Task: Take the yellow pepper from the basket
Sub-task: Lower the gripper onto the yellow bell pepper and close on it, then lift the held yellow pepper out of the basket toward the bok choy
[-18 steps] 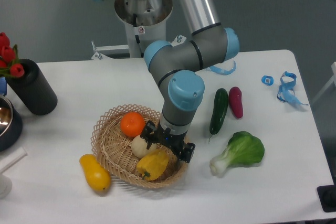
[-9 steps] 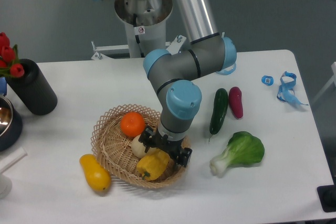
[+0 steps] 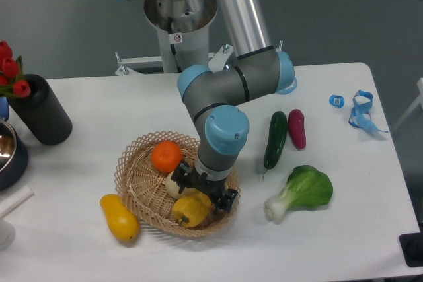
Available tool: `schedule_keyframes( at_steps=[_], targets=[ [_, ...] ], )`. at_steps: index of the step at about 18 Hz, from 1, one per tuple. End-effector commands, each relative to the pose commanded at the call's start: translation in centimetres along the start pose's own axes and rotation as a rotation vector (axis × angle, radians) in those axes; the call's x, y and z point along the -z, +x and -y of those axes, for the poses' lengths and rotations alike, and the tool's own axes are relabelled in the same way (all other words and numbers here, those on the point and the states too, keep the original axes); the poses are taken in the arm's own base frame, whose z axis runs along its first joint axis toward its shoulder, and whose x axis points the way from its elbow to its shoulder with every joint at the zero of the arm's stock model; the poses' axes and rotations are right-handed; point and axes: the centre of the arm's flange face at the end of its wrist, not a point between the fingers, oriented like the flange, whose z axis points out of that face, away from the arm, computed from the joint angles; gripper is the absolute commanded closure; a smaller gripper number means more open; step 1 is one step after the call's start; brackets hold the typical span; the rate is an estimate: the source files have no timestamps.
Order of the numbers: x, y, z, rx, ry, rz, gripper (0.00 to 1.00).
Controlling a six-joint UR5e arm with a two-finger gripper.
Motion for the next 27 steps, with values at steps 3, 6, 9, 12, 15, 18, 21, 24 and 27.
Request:
schedule_keyframes(
  at_steps=[3, 6, 9, 12, 15, 18, 21, 24, 27],
  targets=[
    [0.1, 0.1, 0.0, 0.002, -0.001, 0.001, 0.36],
    [0.3, 0.1, 0.0, 0.002, 0.001, 0.003, 0.55],
    [1.1, 0.0, 0.3, -0.001, 0.011, 0.014, 0.64],
    [3.1, 0.1, 0.5, -0.007, 0.034, 0.037, 0.64],
    [6.5, 0.3, 0.5, -0.01, 0.065, 0.078, 0.64],
    [11.1, -0.5, -0.4, 0.004, 0.109, 0.139, 0.63],
    [14.8, -2.3, -1.2, 0.028, 0.146, 0.196, 0.63],
    [17.8, -4.7, -2.2, 0.054, 0.177, 0.244, 0.63],
    [20.6, -7.6, -4.2, -0.005, 0.186, 0.297, 0.63]
  ],
)
